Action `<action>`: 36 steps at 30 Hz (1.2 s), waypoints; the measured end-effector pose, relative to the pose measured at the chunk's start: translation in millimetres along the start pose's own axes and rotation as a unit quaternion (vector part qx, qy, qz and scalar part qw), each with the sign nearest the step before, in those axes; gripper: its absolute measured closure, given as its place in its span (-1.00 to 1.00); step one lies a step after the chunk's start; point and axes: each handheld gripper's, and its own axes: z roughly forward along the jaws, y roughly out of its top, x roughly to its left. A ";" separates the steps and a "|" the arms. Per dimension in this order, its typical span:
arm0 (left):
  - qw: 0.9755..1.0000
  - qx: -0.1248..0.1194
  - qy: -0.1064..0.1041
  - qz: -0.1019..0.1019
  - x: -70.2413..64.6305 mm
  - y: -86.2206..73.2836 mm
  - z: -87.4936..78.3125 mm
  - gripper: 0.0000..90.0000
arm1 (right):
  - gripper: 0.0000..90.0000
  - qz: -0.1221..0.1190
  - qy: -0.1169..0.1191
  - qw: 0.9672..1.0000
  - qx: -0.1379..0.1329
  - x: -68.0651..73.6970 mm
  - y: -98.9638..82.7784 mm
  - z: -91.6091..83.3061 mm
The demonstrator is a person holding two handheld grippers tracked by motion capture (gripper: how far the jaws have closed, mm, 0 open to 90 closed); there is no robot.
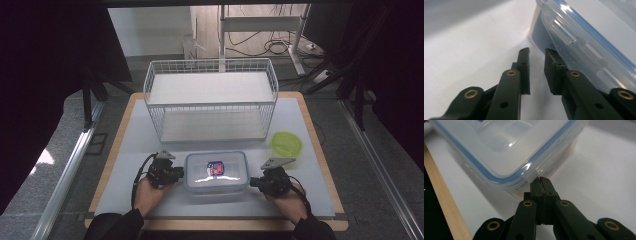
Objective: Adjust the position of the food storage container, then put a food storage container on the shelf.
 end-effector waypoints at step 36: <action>0.992 -0.077 -0.077 0.059 5.4 5.7 -36.2 -0.95 | -0.87 0.000 -0.008 0.999 -0.043 -21.1 15.1 -17.0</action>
